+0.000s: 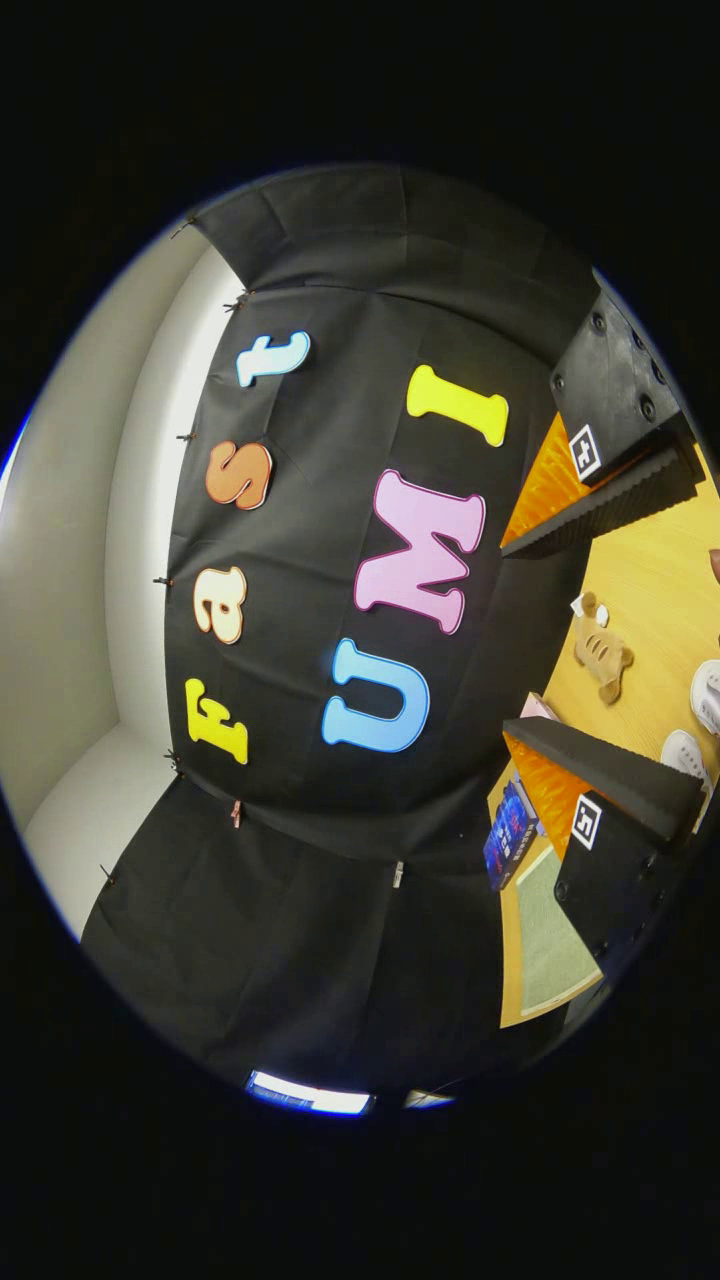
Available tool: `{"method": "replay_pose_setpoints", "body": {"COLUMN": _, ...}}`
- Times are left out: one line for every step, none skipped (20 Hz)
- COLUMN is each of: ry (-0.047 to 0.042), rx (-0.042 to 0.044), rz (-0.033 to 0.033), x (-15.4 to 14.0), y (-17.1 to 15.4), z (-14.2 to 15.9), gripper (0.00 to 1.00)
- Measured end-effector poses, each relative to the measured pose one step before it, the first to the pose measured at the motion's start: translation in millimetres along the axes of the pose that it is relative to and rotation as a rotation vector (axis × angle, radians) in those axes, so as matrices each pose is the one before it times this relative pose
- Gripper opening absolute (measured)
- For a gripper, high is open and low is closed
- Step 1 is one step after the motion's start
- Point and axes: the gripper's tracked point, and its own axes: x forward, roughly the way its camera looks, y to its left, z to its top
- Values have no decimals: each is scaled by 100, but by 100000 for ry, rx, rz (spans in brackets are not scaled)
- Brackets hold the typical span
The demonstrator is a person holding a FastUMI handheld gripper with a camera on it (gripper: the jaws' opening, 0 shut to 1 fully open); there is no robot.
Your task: Open the storage box then place both shoes into the box .Put the left shoe in first, then the right shoe, with the right side of both shoes facing outward in a uniform manner.
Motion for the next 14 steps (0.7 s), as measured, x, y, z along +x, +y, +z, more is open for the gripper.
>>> {"method": "replay_pose_setpoints", "body": {"ry": -62, "rx": -339, "rz": 0, "x": -100, "y": -15, "z": 9, "gripper": 97}}
{"method": "replay_pose_setpoints", "body": {"ry": 5, "rx": -108, "rz": 390, "x": 19, "y": 168, "z": 51, "gripper": 97}}
{"method": "replay_pose_setpoints", "body": {"ry": 176, "rx": 120, "rz": 315, "x": 39, "y": 75, "z": -30, "gripper": 97}}
{"method": "replay_pose_setpoints", "body": {"ry": 289, "rx": 260, "rz": 276, "x": 9, "y": 48, "z": -67, "gripper": 97}}
{"method": "replay_pose_setpoints", "body": {"ry": 185, "rx": 244, "rz": -65, "x": -12, "y": -91, "z": 0, "gripper": 97}}
{"method": "replay_pose_setpoints", "body": {"ry": 66, "rx": 407, "rz": -306, "x": 24, "y": -80, "z": 98, "gripper": 97}}
{"method": "replay_pose_setpoints", "body": {"ry": 131, "rx": 621, "rz": -76, "x": 8, "y": 69, "z": 62, "gripper": 97}}
{"method": "replay_pose_setpoints", "body": {"ry": 193, "rx": 670, "rz": 56, "x": -51, "y": -20, "z": -20, "gripper": 97}}
{"method": "replay_pose_setpoints", "body": {"ry": 463, "rx": 628, "rz": 83, "x": 54, "y": -73, "z": -13, "gripper": 97}}
{"method": "replay_pose_setpoints", "body": {"ry": 342, "rx": 663, "rz": 313, "x": 33, "y": 82, "z": -50, "gripper": 97}}
{"method": "replay_pose_setpoints", "body": {"ry": 550, "rx": 683, "rz": 357, "x": 107, "y": 51, "z": -79, "gripper": 97}}
{"method": "replay_pose_setpoints", "body": {"ry": 563, "rx": 867, "rz": 567, "x": 45, "y": 154, "z": -176, "gripper": 97}}
{"method": "replay_pose_setpoints", "body": {"ry": 716, "rx": 1394, "rz": 1508, "x": 108, "y": 326, "z": -225, "gripper": 97}}
{"method": "replay_pose_setpoints", "body": {"ry": 1284, "rx": 2417, "rz": 2783, "x": 361, "y": 640, "z": -530, "gripper": 97}}
